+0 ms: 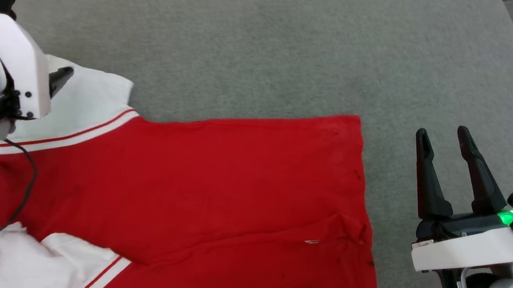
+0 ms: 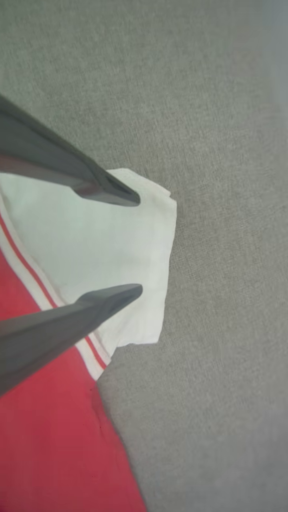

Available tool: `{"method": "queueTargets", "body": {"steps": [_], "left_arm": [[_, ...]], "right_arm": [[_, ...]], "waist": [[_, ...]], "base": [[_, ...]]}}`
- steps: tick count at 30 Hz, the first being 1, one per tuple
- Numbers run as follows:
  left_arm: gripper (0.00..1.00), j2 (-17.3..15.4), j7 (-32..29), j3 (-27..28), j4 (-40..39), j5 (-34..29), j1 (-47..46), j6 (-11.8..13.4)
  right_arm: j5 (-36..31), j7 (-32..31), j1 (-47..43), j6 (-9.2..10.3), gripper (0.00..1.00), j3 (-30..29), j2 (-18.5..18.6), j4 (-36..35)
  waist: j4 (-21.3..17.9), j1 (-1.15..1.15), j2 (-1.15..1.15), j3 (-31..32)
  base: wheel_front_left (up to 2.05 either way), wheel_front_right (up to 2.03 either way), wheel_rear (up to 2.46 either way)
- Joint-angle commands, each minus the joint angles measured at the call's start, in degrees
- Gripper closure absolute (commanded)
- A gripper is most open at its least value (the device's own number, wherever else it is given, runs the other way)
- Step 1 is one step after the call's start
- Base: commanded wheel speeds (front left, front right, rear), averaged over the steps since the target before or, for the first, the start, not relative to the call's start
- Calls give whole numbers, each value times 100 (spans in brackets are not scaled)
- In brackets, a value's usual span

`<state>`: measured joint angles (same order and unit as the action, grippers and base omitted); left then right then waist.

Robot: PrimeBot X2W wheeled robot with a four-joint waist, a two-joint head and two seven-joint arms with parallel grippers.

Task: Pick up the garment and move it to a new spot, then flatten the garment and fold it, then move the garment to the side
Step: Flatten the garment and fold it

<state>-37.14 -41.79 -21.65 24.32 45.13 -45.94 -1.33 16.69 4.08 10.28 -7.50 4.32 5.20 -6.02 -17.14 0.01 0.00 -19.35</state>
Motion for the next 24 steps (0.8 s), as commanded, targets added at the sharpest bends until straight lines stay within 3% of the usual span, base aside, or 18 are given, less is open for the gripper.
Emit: {"method": "queueTargets", "body": {"steps": [1,5,10,11,12,13,16,24], "left_arm": [[0,-118,-305,-76,148,3,-182,-68],[0,-310,-770,-189,462,-67,-430,-83],[0,-419,-1053,-351,901,-261,-490,90],[19,-410,-1192,-430,1018,-295,-440,126],[67,-360,-1320,-473,1120,-258,-378,155],[100,-285,-1429,-483,1212,-184,-310,204],[100,-110,-1622,-546,1350,-103,-196,289],[100,97,-1012,-545,1286,-224,-311,273]], "right_arm": [[55,51,92,2,0,43,-50,37],[138,119,185,2,0,109,-76,107],[242,202,275,2,0,170,-88,192],[254,200,284,2,0,171,-84,207],[292,193,280,2,0,175,-83,238],[316,199,281,2,0,178,-75,260],[396,176,333,2,0,205,-63,310],[720,-139,408,2,0,161,51,532]], "waist": [[-361,-1,0,-382],[-519,-1,0,-621],[-631,-1,0,-850],[-641,-1,0,-872],[-647,-1,0,-886],[-649,-1,0,-899],[-640,-1,0,-917],[-385,-1,0,-606]], "base": [[0,0,0],[0,0,0],[0,0,0],[0,0,0],[0,0,0],[0,0,0],[0,0,0],[0,0,0]]}}
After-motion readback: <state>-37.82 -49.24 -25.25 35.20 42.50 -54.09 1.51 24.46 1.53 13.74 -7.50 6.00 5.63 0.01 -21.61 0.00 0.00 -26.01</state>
